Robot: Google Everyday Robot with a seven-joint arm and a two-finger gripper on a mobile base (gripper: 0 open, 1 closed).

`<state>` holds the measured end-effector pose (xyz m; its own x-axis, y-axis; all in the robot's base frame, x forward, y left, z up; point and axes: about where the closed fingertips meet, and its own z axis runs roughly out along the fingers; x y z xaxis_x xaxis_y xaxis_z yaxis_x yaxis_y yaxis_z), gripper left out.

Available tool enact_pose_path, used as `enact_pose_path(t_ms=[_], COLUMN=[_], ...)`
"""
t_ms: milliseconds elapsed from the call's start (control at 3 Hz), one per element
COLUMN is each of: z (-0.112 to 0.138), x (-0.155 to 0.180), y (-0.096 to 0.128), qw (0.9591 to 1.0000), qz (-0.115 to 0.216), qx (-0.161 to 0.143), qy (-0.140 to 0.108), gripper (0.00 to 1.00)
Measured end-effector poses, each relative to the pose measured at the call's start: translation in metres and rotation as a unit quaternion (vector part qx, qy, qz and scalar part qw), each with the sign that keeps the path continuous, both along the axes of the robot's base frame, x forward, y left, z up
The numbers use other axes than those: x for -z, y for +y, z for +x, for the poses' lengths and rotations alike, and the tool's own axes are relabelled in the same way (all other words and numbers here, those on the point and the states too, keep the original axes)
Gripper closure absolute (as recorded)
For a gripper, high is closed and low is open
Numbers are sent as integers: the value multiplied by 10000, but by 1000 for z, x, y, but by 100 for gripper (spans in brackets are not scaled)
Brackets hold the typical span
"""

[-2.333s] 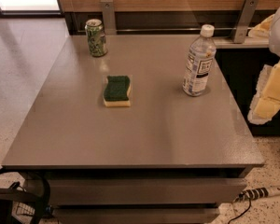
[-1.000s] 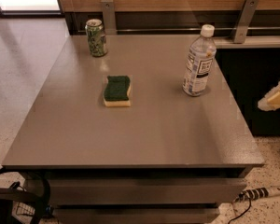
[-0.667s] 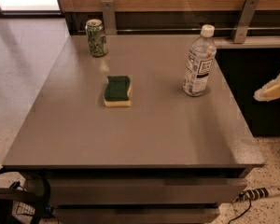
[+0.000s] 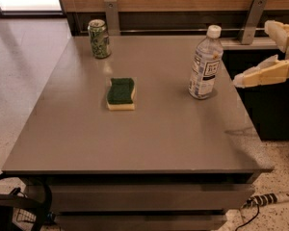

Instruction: Pick blue plastic bottle

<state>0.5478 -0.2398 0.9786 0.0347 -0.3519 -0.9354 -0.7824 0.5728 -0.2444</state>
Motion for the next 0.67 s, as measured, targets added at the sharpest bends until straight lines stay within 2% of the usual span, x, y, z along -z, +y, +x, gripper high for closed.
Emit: enact_pose_path(t_ms=[667], z=[36], x=[30], y=[27], qw=[9962], qz=[762], qx=[-377], qy=[189], gripper=[0])
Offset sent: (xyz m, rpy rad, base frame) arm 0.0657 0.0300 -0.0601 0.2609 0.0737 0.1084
